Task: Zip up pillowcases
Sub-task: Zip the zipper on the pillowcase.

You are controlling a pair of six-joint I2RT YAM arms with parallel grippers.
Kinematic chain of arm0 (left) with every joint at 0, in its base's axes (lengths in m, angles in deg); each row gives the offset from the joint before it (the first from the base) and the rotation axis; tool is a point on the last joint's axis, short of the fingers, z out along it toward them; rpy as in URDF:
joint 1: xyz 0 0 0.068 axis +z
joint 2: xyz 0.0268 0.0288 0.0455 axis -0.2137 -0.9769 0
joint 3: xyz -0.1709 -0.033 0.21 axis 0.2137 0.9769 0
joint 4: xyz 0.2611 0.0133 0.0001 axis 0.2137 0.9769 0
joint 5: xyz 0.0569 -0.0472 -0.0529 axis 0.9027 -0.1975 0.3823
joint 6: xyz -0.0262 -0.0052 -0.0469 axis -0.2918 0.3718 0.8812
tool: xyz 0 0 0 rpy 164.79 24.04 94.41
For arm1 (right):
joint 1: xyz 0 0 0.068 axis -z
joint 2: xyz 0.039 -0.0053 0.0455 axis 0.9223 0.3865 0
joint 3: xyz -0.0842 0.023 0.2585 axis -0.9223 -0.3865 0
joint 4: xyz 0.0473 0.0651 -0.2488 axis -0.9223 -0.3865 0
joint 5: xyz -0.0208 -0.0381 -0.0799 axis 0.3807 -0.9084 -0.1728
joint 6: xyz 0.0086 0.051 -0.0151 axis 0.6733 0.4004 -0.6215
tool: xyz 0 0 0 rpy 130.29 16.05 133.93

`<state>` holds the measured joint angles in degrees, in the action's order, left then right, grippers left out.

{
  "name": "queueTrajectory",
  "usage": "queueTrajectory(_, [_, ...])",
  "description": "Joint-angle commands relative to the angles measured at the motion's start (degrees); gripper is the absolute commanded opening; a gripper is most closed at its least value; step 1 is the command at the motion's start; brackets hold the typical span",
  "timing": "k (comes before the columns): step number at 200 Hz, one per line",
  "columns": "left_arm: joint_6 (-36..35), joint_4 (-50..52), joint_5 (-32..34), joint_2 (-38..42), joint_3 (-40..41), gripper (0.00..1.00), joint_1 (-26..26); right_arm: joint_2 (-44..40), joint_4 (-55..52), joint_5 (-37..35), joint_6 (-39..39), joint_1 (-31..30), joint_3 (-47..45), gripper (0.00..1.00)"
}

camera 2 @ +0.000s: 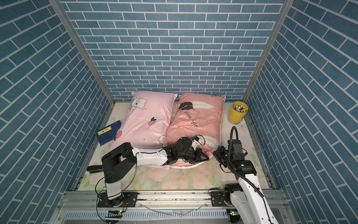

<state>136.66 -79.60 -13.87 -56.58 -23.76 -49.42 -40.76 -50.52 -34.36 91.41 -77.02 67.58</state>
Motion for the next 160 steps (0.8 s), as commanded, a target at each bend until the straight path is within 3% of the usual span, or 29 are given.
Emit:
queueTrajectory(1, [-3.82,5.23,-2.24,0.69,0.19,0.0,0.55,-0.99,-1.86,-3.73,-1.54,0.18,3.28,0.0])
queueTrajectory(160, [-12.94,16.31,-4.11,4.95,2.89,0.0,0.99,-1.71,-8.31,-13.02,-5.92,1.16,3.98,0.0])
